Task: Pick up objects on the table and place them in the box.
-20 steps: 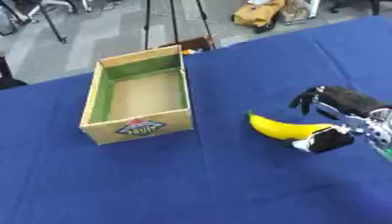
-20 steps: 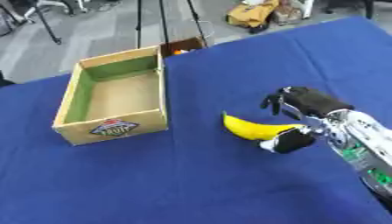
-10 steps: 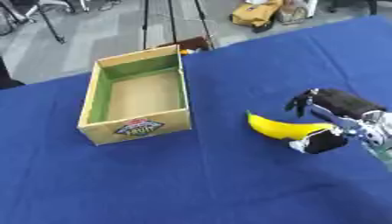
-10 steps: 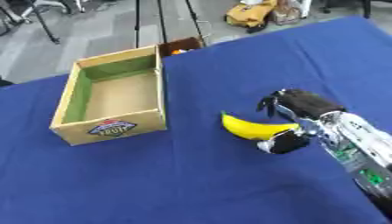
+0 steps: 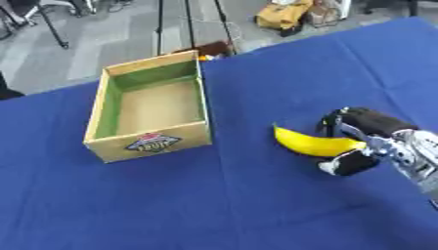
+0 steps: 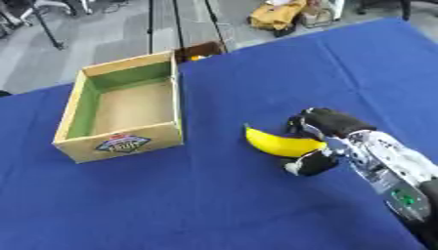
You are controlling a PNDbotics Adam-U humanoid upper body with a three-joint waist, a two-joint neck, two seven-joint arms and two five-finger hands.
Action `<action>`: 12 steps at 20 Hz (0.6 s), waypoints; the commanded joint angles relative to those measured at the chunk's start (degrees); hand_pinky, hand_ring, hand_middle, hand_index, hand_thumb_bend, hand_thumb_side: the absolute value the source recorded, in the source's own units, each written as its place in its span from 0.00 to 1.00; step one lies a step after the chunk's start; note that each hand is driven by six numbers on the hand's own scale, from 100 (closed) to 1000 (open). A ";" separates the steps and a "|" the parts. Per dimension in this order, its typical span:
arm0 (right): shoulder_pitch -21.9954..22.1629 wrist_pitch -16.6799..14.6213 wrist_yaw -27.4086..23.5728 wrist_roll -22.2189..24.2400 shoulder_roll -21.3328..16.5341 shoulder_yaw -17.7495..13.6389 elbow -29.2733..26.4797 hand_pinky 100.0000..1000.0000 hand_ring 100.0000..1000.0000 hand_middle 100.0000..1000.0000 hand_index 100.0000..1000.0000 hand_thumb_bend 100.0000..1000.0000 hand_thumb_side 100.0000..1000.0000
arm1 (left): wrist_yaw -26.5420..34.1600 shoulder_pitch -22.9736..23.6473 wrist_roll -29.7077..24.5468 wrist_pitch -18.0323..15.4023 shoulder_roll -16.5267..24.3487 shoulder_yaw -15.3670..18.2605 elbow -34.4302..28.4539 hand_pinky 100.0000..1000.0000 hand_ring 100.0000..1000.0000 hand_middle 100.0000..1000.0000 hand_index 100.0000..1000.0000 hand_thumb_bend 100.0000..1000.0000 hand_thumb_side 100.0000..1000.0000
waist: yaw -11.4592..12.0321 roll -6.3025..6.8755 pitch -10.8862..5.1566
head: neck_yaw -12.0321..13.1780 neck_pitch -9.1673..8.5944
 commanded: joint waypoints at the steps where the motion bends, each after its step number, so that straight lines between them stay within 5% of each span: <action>1: -0.95 0.16 -0.51 -0.67 -0.77 -0.25 -0.22 0.64 0.90 0.51 0.77 0.38 0.34 | 0.14 -0.22 -0.25 0.01 1.17 0.27 -1.15 0.30 0.71 0.82 0.87 0.04 0.98 | 0.09 -0.37 -0.76 | -0.13 -0.71; 12: -0.70 0.54 -0.59 -0.90 -0.64 -0.23 0.26 0.64 0.90 0.50 0.76 0.34 0.35 | 0.11 -0.13 -0.42 -0.01 1.16 0.23 -1.15 0.29 0.71 0.82 0.87 0.04 0.98 | 0.05 -0.28 -0.82 | -0.22 -1.03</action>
